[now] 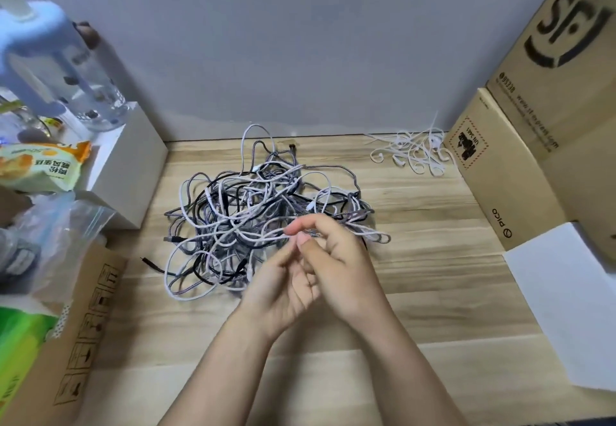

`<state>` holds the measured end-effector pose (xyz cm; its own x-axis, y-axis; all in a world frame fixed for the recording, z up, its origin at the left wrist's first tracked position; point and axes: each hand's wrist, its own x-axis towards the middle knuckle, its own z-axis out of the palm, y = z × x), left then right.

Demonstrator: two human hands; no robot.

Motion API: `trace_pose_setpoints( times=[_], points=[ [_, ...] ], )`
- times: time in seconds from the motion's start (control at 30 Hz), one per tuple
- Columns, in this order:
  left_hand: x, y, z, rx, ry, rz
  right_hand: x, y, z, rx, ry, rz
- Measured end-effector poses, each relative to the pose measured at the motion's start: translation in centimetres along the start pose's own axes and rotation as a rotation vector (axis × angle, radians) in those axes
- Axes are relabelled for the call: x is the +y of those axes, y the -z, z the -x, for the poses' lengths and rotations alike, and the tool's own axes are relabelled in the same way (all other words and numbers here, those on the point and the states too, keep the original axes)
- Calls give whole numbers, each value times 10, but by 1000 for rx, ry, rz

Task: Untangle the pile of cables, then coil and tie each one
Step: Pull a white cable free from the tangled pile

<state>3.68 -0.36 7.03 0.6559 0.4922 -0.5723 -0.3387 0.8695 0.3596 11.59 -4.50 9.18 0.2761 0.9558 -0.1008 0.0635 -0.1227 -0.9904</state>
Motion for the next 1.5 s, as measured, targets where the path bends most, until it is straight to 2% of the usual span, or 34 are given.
trace_pose_setpoints(
  times=[0.1,0.23,0.4,0.47,0.53,0.6,0.63,0.73,0.8,0.97,1.07,1.17,1.27,1.37,1.5],
  points=[
    [18,-14,-15,4,-66,100,-15,15,-2,-53,-19,-124],
    [49,-14,-39,45,-206,279,-29,51,4,-142,-140,-107],
    [72,-14,-48,13,-293,418,-19,90,0,-9,-294,-85],
    [69,-15,-45,-21,-335,340,-2,93,-5,70,-308,95],
    [55,-14,-39,-4,-379,107,16,86,-9,134,-256,459],
    [35,-12,-31,12,-395,-173,23,66,-9,122,-199,699],
    [26,-12,-27,0,-408,-295,26,55,-10,83,-130,716],
    [9,-9,-19,-24,-431,-406,21,23,-14,-11,-18,545],
    [12,-9,-16,-5,-412,-358,24,16,-17,-11,0,386],
    [11,-6,-11,-9,-357,-356,26,8,-13,18,50,269],
    [14,-9,-13,11,-278,-194,23,6,-11,117,97,298],
    [18,-11,-15,-5,-91,50,16,9,-7,216,162,362],
    [25,-5,-21,5,10,173,-4,16,3,216,227,148],
    [34,6,-29,5,12,297,-25,23,18,182,321,43],
    [52,8,-42,93,-61,234,-45,32,32,160,445,-106]
  ],
)
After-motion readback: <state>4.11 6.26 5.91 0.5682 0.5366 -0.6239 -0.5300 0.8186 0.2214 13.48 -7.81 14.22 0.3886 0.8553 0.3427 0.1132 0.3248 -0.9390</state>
